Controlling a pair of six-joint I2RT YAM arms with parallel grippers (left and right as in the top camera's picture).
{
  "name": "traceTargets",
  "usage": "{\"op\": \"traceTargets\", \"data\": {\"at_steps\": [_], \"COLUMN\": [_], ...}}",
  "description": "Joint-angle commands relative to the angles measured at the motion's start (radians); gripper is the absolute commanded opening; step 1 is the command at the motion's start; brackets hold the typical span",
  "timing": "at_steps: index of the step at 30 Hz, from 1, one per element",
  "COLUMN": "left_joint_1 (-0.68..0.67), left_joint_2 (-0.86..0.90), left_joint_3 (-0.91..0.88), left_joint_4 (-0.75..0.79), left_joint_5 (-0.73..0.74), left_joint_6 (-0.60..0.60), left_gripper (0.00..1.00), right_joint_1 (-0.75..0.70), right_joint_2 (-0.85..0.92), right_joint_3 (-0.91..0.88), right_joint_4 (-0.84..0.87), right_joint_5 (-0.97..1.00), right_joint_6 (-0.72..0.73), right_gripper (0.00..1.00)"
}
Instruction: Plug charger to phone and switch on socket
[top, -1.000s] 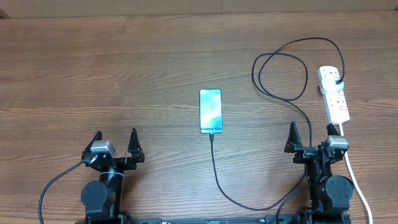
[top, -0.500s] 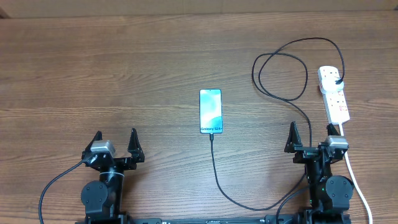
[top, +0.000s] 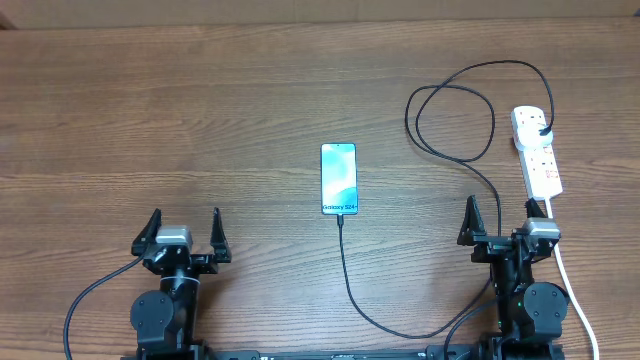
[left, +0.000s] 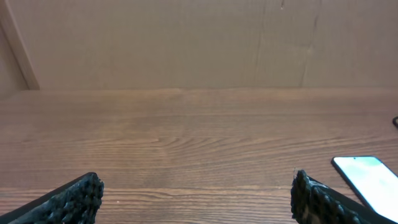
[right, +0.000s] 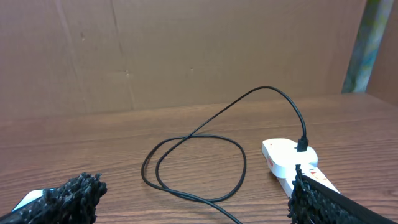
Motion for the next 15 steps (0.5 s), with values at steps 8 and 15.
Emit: {"op": "traceTargets", "data": {"at_steps": [8,15], "left_joint_1": [-0.007,-0.006], "left_joint_2": [-0.008,-0.008], "left_joint_3": [-0.004,-0.004], "left_joint_4": [-0.003,-0.004], "left_joint_5": [0.011,-0.007], "left_joint_6": [0.045,0.045], "left_gripper": [1.0,0.99], "right_joint_1": [-0.004,-0.004], "right_joint_2": [-0.01,-0.01], "right_joint_3": [-0.011,-0.011], "right_joint_4": [0.0,0.0], "right_joint_5": [-0.005,-0.005], "right_joint_6": [-0.005,-0.005], "right_gripper": [1.0,1.0]}}
